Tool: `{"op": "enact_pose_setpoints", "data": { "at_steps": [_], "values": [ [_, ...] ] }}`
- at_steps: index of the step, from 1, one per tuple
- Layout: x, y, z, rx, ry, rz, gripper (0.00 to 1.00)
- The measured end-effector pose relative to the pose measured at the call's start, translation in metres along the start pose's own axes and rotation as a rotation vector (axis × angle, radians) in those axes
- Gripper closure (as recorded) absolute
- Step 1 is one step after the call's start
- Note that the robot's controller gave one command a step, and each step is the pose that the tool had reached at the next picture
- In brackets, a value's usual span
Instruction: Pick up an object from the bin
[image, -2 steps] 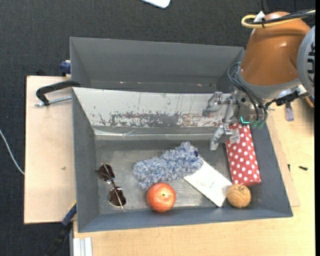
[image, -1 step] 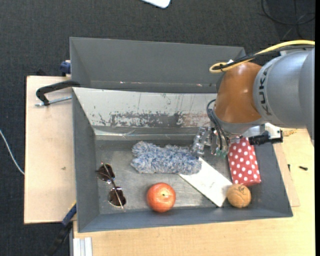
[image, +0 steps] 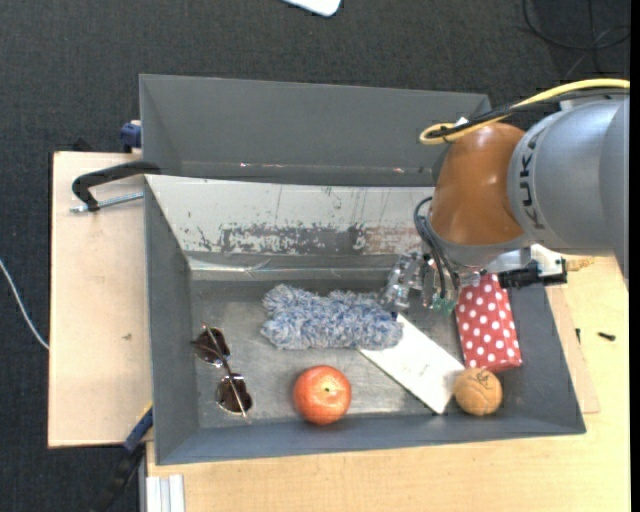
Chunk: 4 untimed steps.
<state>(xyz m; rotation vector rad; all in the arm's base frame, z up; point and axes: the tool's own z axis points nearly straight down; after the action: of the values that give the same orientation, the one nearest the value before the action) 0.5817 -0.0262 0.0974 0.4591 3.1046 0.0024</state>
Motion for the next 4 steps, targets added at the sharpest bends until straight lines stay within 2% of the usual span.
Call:
{"op": "enact_pose_setpoints", "data": {
  "at_steps": [1, 2, 3, 4],
  "values": [
    [0.002, 0.001, -0.030, 0.002, 0.009, -0.008, 1.00],
    [-0.023, -0.002, 0.022, -0.001, -0.009, -0.072, 0.00],
    [-0.024, -0.002, 0.019, -0.001, -0.006, -0.075, 1.00],
    [-0.024, -0.002, 0.019, -0.001, -0.006, -0.075, 1.00]
  ]
}}
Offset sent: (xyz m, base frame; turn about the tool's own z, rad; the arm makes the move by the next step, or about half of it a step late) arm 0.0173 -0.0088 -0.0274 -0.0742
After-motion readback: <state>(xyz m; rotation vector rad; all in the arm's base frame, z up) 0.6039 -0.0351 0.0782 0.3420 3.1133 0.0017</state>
